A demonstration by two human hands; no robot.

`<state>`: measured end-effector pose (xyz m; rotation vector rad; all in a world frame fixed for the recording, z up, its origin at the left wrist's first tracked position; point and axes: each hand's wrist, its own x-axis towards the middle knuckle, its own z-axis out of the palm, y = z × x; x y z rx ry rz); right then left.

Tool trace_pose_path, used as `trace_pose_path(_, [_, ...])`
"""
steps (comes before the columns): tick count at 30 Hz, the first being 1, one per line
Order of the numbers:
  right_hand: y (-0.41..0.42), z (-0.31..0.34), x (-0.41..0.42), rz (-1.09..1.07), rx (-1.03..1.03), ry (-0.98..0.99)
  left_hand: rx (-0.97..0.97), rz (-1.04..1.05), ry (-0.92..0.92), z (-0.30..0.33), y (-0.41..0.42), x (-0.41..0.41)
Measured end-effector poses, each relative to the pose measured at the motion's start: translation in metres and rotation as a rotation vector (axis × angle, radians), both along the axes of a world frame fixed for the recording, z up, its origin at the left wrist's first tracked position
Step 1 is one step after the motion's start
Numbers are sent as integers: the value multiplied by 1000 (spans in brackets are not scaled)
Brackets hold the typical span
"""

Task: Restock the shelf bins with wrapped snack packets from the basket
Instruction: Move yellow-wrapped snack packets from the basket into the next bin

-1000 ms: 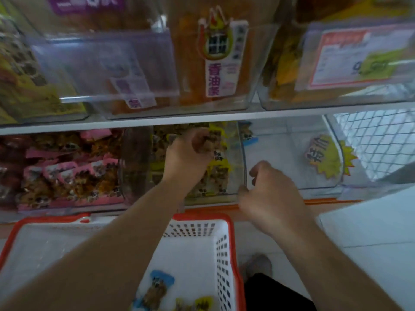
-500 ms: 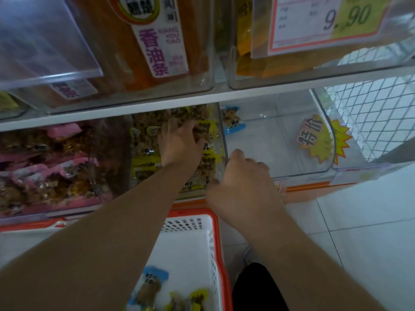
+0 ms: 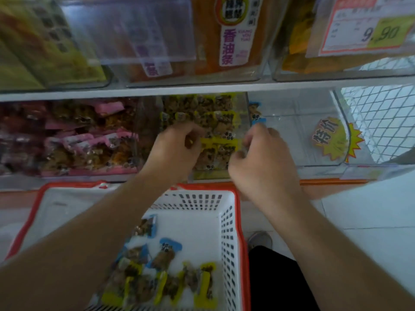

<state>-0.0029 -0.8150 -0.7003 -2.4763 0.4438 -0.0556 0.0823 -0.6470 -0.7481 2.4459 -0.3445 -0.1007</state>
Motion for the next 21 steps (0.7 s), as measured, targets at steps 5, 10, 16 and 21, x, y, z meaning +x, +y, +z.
trace_pose_path(5, [54, -1, -16, 383, 60, 217, 53, 46, 22, 21, 98, -75])
trace_pose_path(10, [118, -62, -50, 803, -154, 745, 296, 202, -33, 8, 198, -131])
trace_pose_path(16, [144, -164, -110, 965, -340, 918, 489, 318, 223, -19, 259, -171])
trace_pose_path(21, [162, -197, -145, 873, -505, 830, 462, 299, 315, -23, 262, -174])
